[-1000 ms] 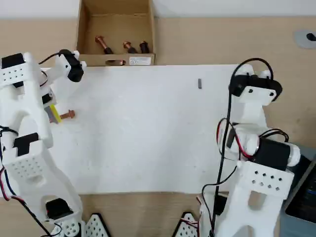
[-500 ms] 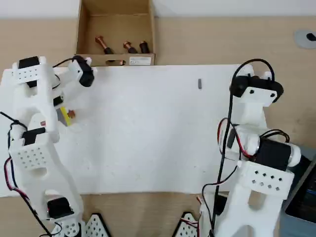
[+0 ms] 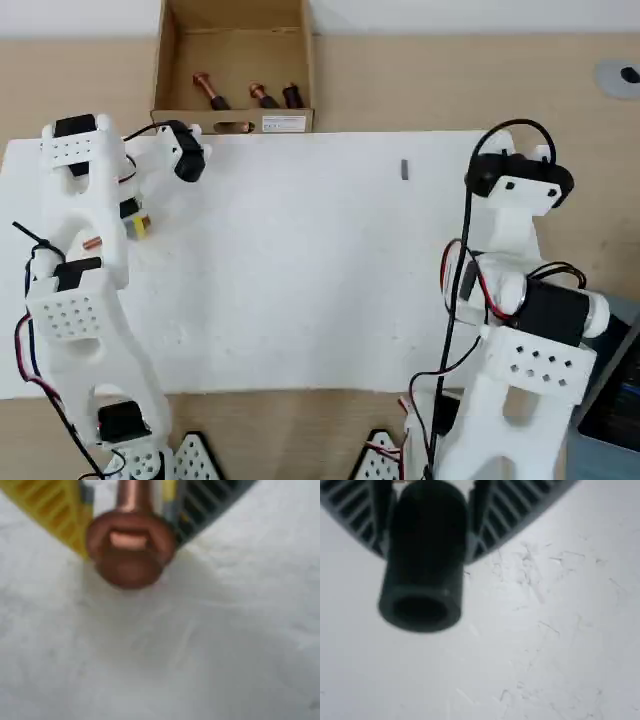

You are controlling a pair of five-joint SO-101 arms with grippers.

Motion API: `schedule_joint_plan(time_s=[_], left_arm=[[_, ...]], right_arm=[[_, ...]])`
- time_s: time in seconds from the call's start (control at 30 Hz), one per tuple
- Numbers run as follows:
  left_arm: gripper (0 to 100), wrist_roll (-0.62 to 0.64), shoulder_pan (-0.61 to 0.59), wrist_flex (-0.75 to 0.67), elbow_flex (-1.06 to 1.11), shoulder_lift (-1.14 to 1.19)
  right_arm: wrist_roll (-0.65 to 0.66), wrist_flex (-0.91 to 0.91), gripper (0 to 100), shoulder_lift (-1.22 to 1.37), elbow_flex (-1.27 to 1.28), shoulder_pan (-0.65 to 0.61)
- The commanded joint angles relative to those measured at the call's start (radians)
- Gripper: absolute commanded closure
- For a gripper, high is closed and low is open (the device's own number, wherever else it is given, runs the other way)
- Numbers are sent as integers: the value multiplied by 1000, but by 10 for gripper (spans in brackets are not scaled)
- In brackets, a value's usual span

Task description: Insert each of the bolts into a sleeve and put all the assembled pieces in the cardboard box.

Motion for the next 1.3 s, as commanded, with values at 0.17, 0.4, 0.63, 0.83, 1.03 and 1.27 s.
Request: schedule_joint_plan(time_s=[0.17,0.4,0.63,0.83,1.03,1.27], left_arm=[[919,77,6,-15,-41,36],[998,83,12,178,-170,35],[998,209,9,224,-279,35],[998,327,15,290,-368,33],[998,574,18,290,-404,-143],[998,749,74,290,-344,-410]], right_arm=[[2,2,987,-13,-33,15],[2,2,987,-18,-38,15],[2,2,987,-21,-39,10],[48,31,987,-21,-105,8],[146,109,986,-21,-240,8],[198,146,986,-22,-341,8]])
